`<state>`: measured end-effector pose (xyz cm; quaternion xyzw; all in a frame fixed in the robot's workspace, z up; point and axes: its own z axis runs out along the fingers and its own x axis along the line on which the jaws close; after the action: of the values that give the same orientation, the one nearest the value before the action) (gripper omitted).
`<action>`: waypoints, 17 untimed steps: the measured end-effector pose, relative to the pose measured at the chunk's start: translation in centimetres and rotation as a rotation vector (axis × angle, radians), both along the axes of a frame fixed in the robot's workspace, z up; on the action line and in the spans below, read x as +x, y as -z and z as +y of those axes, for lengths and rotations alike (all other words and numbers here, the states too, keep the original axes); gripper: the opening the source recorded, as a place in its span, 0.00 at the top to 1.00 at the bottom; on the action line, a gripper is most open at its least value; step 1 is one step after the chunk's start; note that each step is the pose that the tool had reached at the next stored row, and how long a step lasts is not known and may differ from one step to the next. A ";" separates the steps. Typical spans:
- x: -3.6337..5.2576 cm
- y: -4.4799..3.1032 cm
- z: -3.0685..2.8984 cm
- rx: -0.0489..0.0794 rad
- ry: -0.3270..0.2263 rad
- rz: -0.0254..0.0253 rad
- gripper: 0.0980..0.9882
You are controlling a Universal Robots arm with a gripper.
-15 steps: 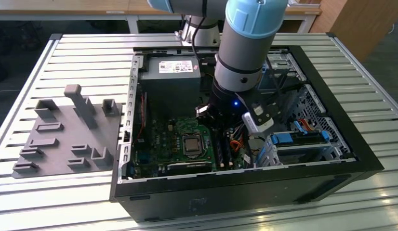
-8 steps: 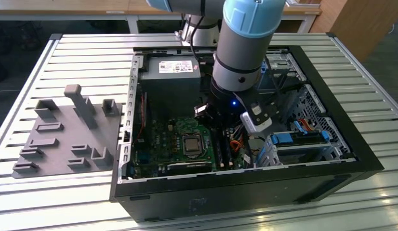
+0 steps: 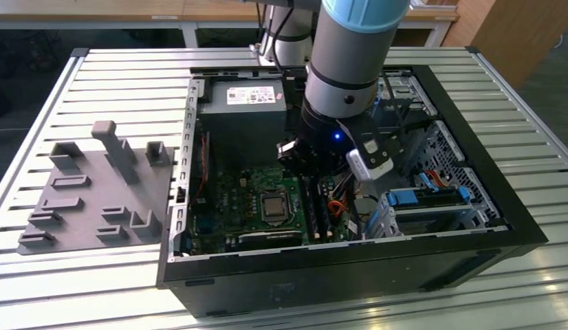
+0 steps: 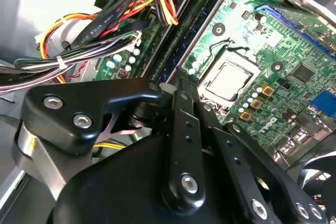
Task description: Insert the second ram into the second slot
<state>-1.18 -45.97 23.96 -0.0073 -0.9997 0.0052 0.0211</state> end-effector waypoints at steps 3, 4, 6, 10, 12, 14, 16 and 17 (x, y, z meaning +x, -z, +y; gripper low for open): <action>0.00 -0.08 0.00 0.000 0.000 -0.0001 0.99; 0.00 -0.11 0.00 0.000 0.000 0.0000 0.99; 0.00 -0.20 0.00 0.000 0.000 0.0001 0.99; 0.00 -0.47 0.00 0.000 0.000 0.0000 0.99; -0.01 -0.60 0.00 0.000 0.000 0.0000 0.99; -0.01 -0.74 0.00 0.000 0.000 0.0000 0.99; -0.01 -0.84 0.00 0.000 0.000 0.0000 0.99; -0.01 -0.86 0.00 0.000 0.000 -0.0001 0.99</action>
<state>-1.19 -45.96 24.82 -0.0073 -0.9997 0.0051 0.0211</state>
